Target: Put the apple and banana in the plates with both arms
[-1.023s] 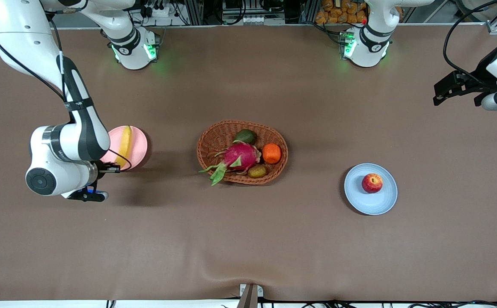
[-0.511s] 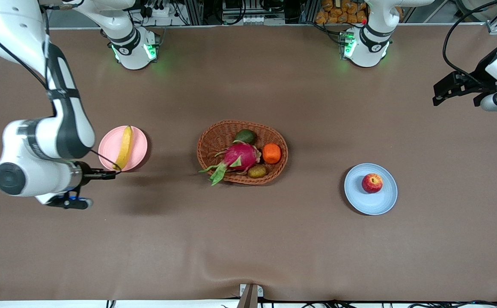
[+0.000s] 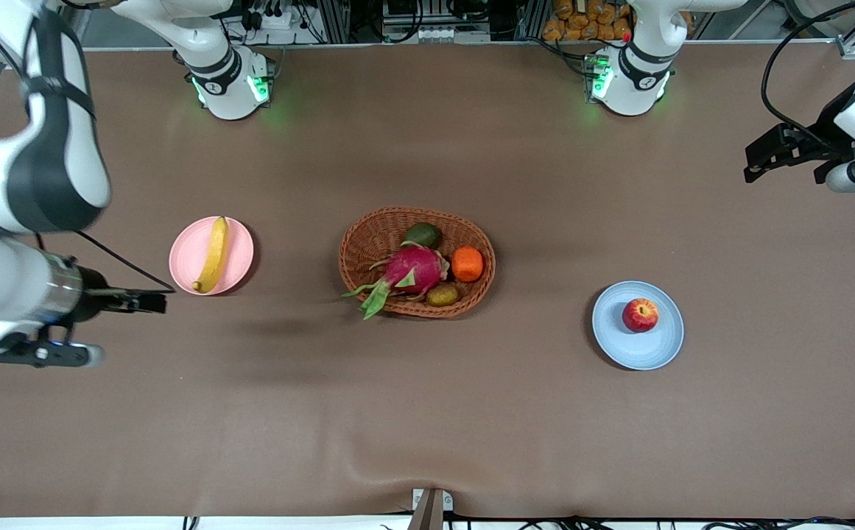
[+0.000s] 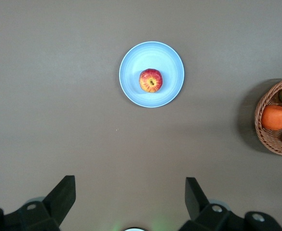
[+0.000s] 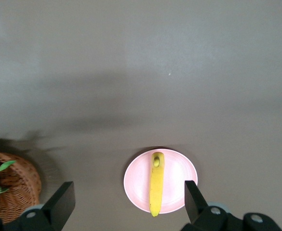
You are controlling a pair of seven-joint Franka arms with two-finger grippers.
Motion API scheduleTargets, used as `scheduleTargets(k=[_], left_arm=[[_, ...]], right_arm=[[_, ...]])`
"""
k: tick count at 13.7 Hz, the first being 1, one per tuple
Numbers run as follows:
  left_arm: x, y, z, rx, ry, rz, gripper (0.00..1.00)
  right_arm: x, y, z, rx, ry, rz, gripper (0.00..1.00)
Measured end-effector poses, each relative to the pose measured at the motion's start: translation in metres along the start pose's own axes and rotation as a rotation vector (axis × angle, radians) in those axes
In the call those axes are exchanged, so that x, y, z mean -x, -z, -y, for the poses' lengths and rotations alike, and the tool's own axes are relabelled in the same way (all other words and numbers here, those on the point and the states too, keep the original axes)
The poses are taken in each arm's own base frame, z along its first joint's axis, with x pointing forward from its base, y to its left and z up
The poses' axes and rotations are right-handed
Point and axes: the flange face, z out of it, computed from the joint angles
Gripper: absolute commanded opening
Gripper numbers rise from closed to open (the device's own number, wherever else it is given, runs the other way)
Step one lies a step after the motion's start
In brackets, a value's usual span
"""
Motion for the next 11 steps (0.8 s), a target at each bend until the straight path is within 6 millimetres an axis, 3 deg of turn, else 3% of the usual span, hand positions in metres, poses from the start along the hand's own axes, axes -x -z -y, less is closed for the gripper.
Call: scheduleTargets(k=[2,6,8,11], left_arm=[[0.000,0.000,0.000,0.000,0.000,0.001,1.00],[-0.001,-0.001,0.000,0.000,0.000,0.002,1.00],[-0.001,-0.001,0.000,0.000,0.001,0.002,1.00],[-0.001,-0.001,0.000,0.000,0.001,0.002,1.00]], right_arm=[[0.021,0.044,-0.004,-0.001,-0.003,-0.025,1.00],[0.092,0.130,-0.023,0.000,-0.021,-0.078,1.00],[0.120,0.144,-0.038,0.001,-0.041,-0.084,1.00],[0.151,0.140,-0.049,0.014,-0.051,-0.066,1.00]])
